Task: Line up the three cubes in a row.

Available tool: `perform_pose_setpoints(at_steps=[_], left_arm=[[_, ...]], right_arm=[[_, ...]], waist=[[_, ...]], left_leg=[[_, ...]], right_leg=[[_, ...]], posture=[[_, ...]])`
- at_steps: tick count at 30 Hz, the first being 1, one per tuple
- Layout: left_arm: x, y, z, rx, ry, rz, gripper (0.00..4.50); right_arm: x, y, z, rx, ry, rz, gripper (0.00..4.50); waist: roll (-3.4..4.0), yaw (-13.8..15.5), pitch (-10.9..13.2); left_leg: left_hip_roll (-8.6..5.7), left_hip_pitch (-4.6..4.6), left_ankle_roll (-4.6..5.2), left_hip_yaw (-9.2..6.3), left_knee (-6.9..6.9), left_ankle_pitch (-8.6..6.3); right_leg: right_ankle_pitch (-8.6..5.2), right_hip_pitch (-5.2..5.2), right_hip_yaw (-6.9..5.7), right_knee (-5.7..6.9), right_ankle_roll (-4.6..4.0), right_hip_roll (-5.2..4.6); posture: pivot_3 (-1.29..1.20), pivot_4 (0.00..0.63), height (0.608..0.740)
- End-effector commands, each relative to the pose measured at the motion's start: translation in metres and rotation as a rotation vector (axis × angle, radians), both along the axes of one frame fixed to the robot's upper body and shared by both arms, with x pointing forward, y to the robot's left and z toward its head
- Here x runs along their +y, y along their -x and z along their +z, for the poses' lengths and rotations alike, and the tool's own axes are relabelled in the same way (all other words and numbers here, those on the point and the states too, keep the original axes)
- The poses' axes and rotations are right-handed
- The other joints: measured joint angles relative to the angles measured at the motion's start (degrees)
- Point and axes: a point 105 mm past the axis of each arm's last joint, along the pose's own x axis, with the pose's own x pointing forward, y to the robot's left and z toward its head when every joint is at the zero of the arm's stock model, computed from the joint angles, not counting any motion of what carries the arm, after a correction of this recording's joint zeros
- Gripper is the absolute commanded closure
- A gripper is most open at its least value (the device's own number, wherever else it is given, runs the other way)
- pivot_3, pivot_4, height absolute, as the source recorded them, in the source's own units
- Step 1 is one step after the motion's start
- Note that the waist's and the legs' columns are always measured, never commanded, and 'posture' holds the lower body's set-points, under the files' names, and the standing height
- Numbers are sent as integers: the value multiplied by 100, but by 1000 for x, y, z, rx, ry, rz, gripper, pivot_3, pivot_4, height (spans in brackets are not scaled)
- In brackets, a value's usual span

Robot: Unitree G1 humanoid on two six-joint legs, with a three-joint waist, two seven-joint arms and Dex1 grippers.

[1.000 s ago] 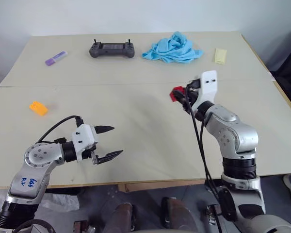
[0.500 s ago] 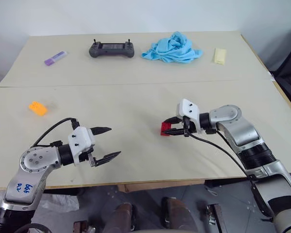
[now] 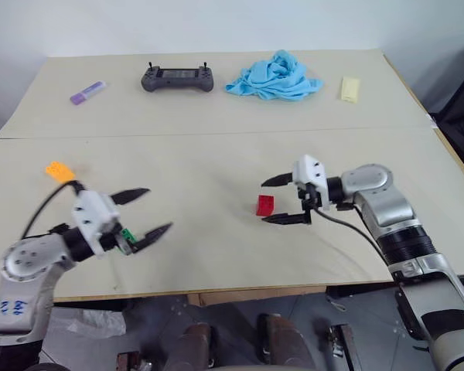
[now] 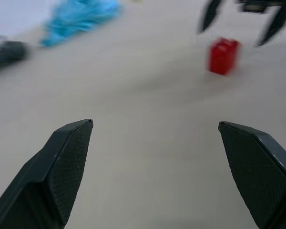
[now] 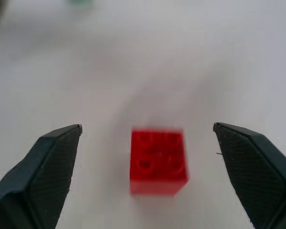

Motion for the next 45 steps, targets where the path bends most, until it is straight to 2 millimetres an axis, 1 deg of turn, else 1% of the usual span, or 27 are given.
perform_pose_setpoints(at_steps=[1,2,3,4,5,7,8,10,12,14,15,18,20,21,23,25,27,31,34,37,39,41,42,43,45], left_arm=[[49,21,8,-25,81,172,0],[58,29,6,-32,71,198,0],[76,42,1,-33,68,285,0],[88,52,-2,-36,64,346,0],[101,66,-10,-15,71,412,0],[115,83,-20,20,77,482,0],[124,97,-32,71,85,528,0],[133,116,-49,145,99,576,0],[137,126,-62,201,100,589,0],[138,138,-81,287,107,585,0],[128,135,-84,308,112,535,0],[97,106,-73,270,105,366,0],[84,91,-68,252,92,294,0],[74,82,-67,246,63,245,0],[59,67,-66,244,31,171,0],[50,54,-65,235,28,142,0],[45,44,-69,242,27,127,0],[37,34,-78,255,44,91,0],[33,25,-77,241,62,77,538],[31,21,-75,245,33,41,1450],[28,15,-69,244,25,11,2032],[25,11,-68,250,-13,-22,2729],[20,9,-66,252,-42,-65,3011],[15,5,-60,244,-62,-101,3026],[2,-5,-40,210,-81,-183,3025]], right_arm=[[5,15,25,-80,-125,105,40],[7,18,29,-25,-162,118,40],[13,23,30,2,-198,140,40],[17,28,31,19,-222,156,40],[23,33,30,19,-239,179,40],[31,40,27,11,-251,205,40],[36,46,21,8,-256,225,40],[43,54,14,0,-266,249,40],[46,58,10,-1,-275,256,40],[49,62,7,-31,-295,258,40],[49,62,6,-54,-304,249,40],[42,68,3,-88,-293,257,40],[36,75,1,-79,-271,291,40],[33,80,-4,-67,-237,309,40],[29,83,-8,-67,-211,307,40],[28,83,-9,-64,-214,284,40],[28,82,-10,-65,-209,269,40],[29,84,-10,-67,-206,254,40],[27,81,-10,-88,-203,211,0],[23,79,-11,-100,-198,175,0],[19,78,-11,-105,-196,145,0],[16,77,-10,-111,-190,124,0],[13,76,-10,-111,-187,109,0],[10,76,-9,-114,-185,94,0],[3,75,-8,-117,-180,54,0]], waist=[[0,-11,0],[0,-10,0],[0,2,0],[0,2,0],[0,2,0],[-1,17,0],[-4,34,1],[-9,72,-1],[-9,127,-1],[-12,158,-3],[-11,158,-3],[-12,188,-3],[-13,213,-4],[-16,188,-6],[-14,150,-6],[-13,94,-6],[-12,24,-5],[-12,0,-5],[-12,23,-5],[-12,52,-5],[-12,90,-5],[-12,130,-5],[-12,144,-5],[-12,149,-5],[-12,174,-5]], left_leg=[[2,1,-2,1,0,-1],[6,1,-4,1,-1,-2],[7,1,-5,1,0,-3],[7,0,-5,0,0,-3],[10,1,-5,0,0,-4],[12,1,-4,-1,1,-9],[12,1,-3,-1,3,-10],[10,4,-2,-5,8,-12],[10,16,1,-5,7,-17],[10,17,6,-6,8,-25],[10,19,6,-7,8,-29],[10,21,9,-13,8,-32],[9,20,9,-16,8,-32],[10,21,9,-18,8,-32],[10,22,4,-19,8,-34],[11,25,4,-15,5,-35],[13,24,4,-15,2,-36],[15,23,3,-7,3,-35],[15,22,3,-8,5,-35],[14,20,4,-8,13,-35],[13,20,4,-8,13,-35],[14,20,4,-8,13,-35],[14,20,3,-8,13,-35],[14,21,3,-7,14,-35],[12,20,4,-7,14,-35]], right_leg=[[0,0,-4,1,-1,1],[-1,0,-12,-3,-1,1],[-1,1,-19,-3,-3,1],[-1,2,-21,-3,-3,-1],[-2,5,-21,-7,-3,-2],[-2,8,-22,-11,-4,-2],[-2,9,-23,-12,-5,-4],[-4,15,-28,-30,-7,-9],[-4,32,-29,-41,-7,-9],[-4,35,-29,-43,-7,-12],[-4,37,-29,-44,-8,-12],[-3,45,-33,-48,-10,-15],[-1,48,-36,-51,-12,-16],[-1,50,-38,-52,-13,-15],[-1,50,-39,-54,-13,-13],[-1,48,-37,-52,-13,-8],[-1,46,-38,-46,-13,-5],[-2,34,-40,-23,-14,-1],[-1,35,-42,-23,-14,-2],[-1,36,-41,-21,-14,-4],[-1,37,-41,-21,-14,-4],[-1,36,-42,-21,-14,-4],[-1,36,-41,-20,-14,-4],[-2,36,-41,-21,-14,-4],[-1,36,-41,-19,-14,-4]], posture=[[0,150,740],[0,150,740],[0,150,740],[0,150,740],[0,150,740],[0,150,740],[0,150,740],[0,150,740],[0,150,740],[0,150,740],[0,150,740],[0,150,740],[0,150,740],[0,150,740],[0,150,740],[0,150,740],[0,150,740],[0,150,740],[0,150,740],[0,150,740],[0,150,740],[0,150,740],[0,150,740],[0,150,740],[0,150,740]])
